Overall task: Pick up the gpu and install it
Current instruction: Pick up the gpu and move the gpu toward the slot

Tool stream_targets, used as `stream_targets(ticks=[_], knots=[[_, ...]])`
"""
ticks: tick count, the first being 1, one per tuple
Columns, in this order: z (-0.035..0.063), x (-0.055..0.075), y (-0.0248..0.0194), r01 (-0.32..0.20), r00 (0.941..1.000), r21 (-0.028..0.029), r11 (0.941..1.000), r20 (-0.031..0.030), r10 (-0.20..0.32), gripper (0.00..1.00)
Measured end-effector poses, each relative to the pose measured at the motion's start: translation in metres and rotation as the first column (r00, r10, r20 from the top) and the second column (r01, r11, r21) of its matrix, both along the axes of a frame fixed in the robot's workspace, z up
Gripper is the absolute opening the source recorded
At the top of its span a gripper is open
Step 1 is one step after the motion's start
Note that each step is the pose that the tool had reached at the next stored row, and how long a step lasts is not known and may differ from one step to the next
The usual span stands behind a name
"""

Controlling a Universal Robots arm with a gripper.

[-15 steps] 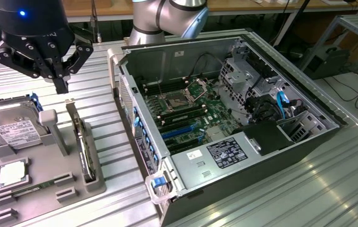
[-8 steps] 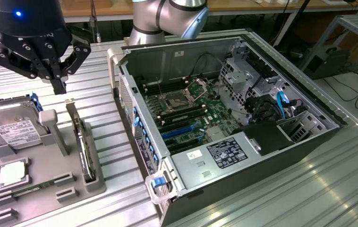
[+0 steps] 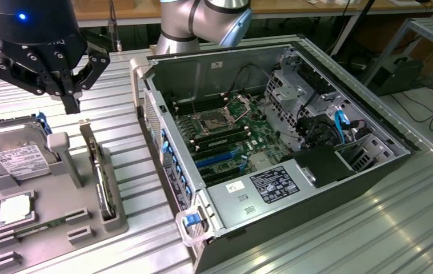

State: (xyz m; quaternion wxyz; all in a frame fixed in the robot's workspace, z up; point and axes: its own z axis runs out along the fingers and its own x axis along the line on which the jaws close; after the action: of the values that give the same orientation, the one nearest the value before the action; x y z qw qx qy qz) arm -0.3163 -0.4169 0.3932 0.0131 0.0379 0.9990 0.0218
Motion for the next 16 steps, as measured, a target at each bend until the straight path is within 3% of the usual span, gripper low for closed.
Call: stream_targets(ticks=[5, 9, 11, 13, 16], knots=[[0.0, 0.0, 0.0, 0.0, 1.0, 0.0, 1.0, 0.0, 0.0, 0.11], [0.0, 0.0, -0.0031, -0.003, 1.0, -0.0007, 1.0, 0.0001, 0.003, 0.36], [0.0, 0.0, -0.0042, -0.006, 1.0, -0.0025, 1.0, 0.0, 0.006, 0.42], [0.0, 0.0001, -0.0067, -0.015, 0.9999, -0.0037, 0.9999, 0.0002, 0.015, 0.6], [-0.0001, 0.0002, -0.0068, -0.067, 0.9978, -0.0041, 0.9978, 0.0, 0.067, 0.6]])
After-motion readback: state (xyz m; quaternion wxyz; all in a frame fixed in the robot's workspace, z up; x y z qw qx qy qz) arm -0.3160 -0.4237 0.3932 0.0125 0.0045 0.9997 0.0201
